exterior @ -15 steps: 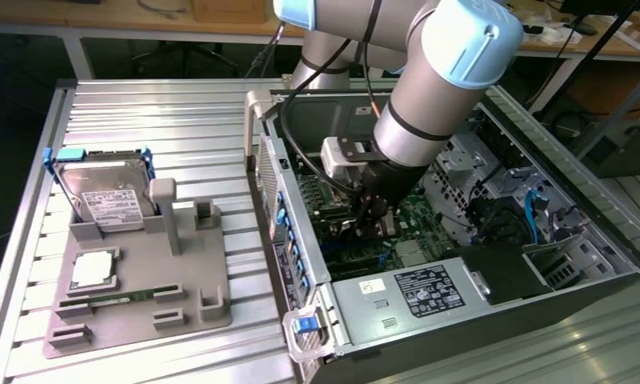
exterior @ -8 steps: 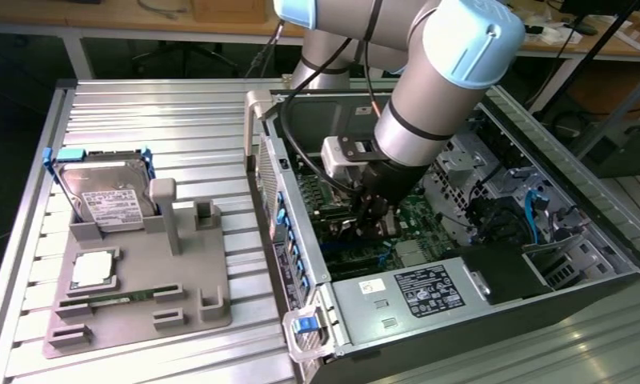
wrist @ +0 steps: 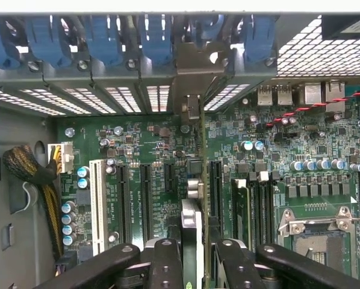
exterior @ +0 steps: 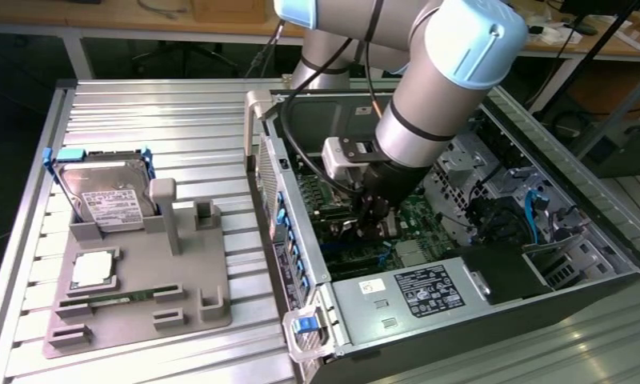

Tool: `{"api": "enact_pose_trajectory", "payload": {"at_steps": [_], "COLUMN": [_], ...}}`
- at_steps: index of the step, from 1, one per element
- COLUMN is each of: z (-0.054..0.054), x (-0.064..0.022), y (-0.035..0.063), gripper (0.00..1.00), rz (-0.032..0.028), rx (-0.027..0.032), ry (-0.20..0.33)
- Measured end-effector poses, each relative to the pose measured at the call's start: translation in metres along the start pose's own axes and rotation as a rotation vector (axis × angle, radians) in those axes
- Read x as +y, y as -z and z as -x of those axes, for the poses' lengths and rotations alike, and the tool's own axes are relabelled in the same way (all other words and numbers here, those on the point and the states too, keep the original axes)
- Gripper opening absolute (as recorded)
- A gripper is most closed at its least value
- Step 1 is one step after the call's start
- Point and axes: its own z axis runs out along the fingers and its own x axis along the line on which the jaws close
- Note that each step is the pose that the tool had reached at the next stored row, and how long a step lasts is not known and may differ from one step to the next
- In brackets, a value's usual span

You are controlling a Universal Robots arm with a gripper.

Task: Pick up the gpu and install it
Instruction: 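Insert the gpu into the slot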

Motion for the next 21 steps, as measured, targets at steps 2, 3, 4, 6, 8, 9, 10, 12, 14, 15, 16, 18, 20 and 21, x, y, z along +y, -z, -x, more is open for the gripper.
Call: {"api": "enact_pose_trajectory", "payload": {"at_steps": [2, 3, 4, 6, 8, 9, 10, 12, 14, 15, 16, 18, 20, 21], "z": [-0.0009, -0.0009, -0.0010, -0.0011, -0.0011, -0.0012, -0.0013, -0.0015, -0.0015, -0.0015, -0.0016, -0.0017, -0.0017, -0.0017], "x": [0.0000, 0.0000, 0.0000, 0.0001, 0.0008, 0.0017, 0.0026, 0.0038, 0.0037, 0.0037, 0.0036, 0.0034, 0.0034, 0.0034], "y": [0.0000, 0.0000, 0.0000, -0.0003, -0.0011, -0.0019, -0.0026, -0.0037, -0.0048, -0.0055, -0.0065, -0.0088, -0.0094, -0.0093], "gripper": [0.27, 0.27, 0.27, 0.27, 0.27, 0.27, 0.27, 0.27, 0.27, 0.27, 0.27, 0.27, 0.27, 0.27], "rz": [-0.0001, 0.0000, 0.0000, 0.0000, -0.0002, -0.0001, -0.0001, 0.0004, 0.0002, 0.0002, 0.0001, 0.0001, 0.0000, 0.0000], "rx": [0.0004, 0.0007, 0.0009, 0.0011, 0.0012, 0.0012, 0.0012, 0.0013, 0.0012, 0.0012, 0.0011, 0.0011, 0.0008, 0.0009], "ry": [0.000, 0.000, 0.000, 0.000, 0.000, 0.000, 0.000, 0.000, 0.000, 0.000, 0.000, 0.000, 0.000, 0.000]}}
